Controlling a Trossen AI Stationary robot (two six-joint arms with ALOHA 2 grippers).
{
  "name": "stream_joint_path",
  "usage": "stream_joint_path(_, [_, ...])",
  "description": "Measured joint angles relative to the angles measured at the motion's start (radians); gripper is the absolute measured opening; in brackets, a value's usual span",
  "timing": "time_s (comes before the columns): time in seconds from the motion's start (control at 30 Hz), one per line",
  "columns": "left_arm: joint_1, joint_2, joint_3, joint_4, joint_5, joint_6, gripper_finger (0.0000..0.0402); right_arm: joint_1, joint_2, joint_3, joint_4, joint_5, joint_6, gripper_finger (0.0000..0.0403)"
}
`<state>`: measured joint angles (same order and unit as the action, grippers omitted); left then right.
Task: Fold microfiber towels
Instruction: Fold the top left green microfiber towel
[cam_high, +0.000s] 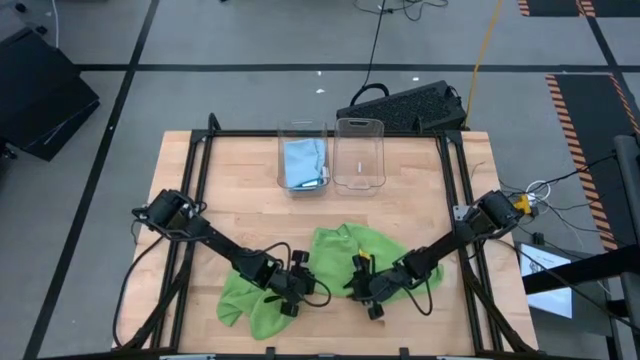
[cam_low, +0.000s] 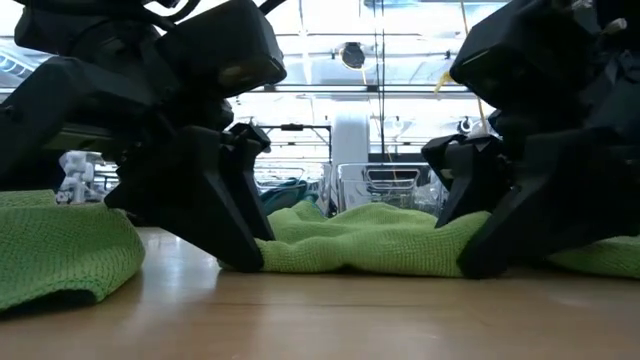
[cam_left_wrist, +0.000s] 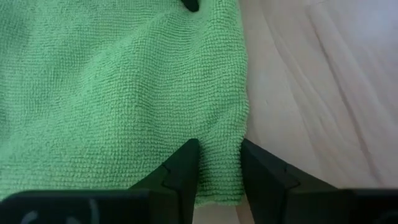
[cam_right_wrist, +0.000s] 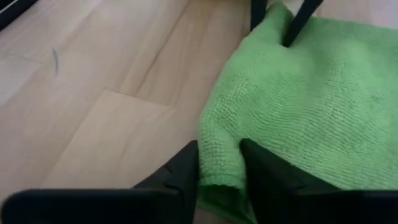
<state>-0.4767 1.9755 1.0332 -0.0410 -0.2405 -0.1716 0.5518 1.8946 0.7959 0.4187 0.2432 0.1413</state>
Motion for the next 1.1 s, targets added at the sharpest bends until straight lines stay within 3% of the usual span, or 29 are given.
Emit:
stream_joint_path(0.1, [0.000, 0.000, 0.000, 0.002, 0.000, -0.006, 0.0095, 0.000, 0.000, 0.000, -0.001, 0.005, 0.001, 0.0063])
stream_joint_path(0.27, [0.001, -0.010, 0.001, 0.006, 0.017, -0.038, 0.0014, -0.001, 0.000, 0.000, -0.002, 0.008, 0.057, 0.0009])
stream_joint_path(0.47, [0.002, -0.103, -0.005, -0.019, 0.059, -0.170, 0.0011, -0.006, -0.077, -0.005, -0.029, -0.021, 0.267, 0.0009])
stream_joint_path(0.7, [0.007, -0.222, -0.003, -0.031, 0.161, -0.402, 0.0012, -0.011, -0.190, -0.004, -0.006, -0.124, 0.454, 0.0005])
stream_joint_path(0.97, [0.013, -0.297, -0.002, 0.057, 0.334, -0.504, 0.0014, -0.031, -0.240, -0.004, 0.027, -0.267, 0.546, 0.0006])
stream_joint_path(1.1, [0.015, -0.304, -0.002, 0.057, 0.344, -0.492, 0.0011, -0.035, -0.256, -0.004, 0.022, -0.275, 0.554, 0.0006])
